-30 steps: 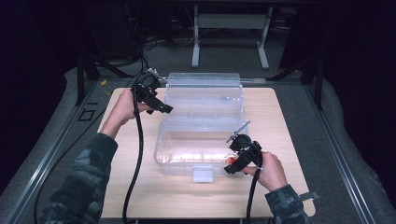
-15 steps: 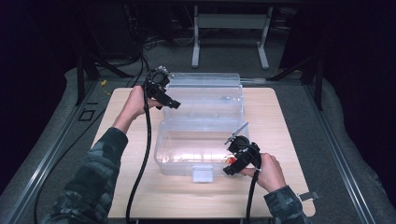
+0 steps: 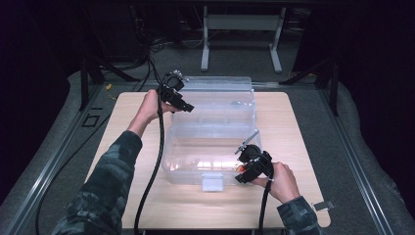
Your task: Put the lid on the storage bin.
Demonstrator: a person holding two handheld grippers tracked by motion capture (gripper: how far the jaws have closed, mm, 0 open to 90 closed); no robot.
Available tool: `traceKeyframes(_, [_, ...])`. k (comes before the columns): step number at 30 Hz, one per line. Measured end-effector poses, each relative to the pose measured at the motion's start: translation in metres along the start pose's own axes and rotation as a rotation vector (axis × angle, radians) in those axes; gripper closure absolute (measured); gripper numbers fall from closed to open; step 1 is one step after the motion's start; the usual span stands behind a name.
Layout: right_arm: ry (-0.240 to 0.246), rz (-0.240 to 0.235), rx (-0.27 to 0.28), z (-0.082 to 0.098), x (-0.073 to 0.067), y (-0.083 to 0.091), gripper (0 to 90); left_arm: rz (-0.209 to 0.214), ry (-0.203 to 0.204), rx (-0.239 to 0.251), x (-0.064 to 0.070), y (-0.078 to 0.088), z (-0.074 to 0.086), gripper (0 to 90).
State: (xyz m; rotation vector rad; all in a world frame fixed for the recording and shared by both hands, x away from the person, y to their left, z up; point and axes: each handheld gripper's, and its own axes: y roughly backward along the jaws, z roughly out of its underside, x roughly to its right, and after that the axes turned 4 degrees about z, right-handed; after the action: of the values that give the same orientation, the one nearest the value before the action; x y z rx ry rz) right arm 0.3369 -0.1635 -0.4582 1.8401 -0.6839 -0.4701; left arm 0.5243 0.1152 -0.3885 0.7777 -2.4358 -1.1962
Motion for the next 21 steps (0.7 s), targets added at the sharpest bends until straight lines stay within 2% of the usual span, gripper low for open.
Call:
traceKeyframes(6, [0.006,0.001,0.007,0.000,-0.001,0.000,55.0,0.006,-0.002,-0.009,0.001,-0.007,0.002,42.0])
traceKeyframes(11, [0.010,0.020,0.004,0.001,-0.002,-0.004,60.5,-0.007,-0.026,-0.018,0.004,-0.009,0.001,47.4])
traceKeyframes(16, [0.015,0.012,0.010,0.001,-0.004,-0.006,67.3,0.006,-0.041,-0.019,0.007,-0.009,0.000,56.6])
traceKeyframes(18, [0.019,0.013,0.011,0.001,-0.004,-0.007,67.9,0.013,-0.045,-0.020,0.009,-0.009,0.000,61.4])
traceKeyframes(21, [0.017,0.012,0.015,0.001,-0.005,-0.007,68.1,0.012,-0.047,-0.023,0.010,-0.009,-0.001,63.8])
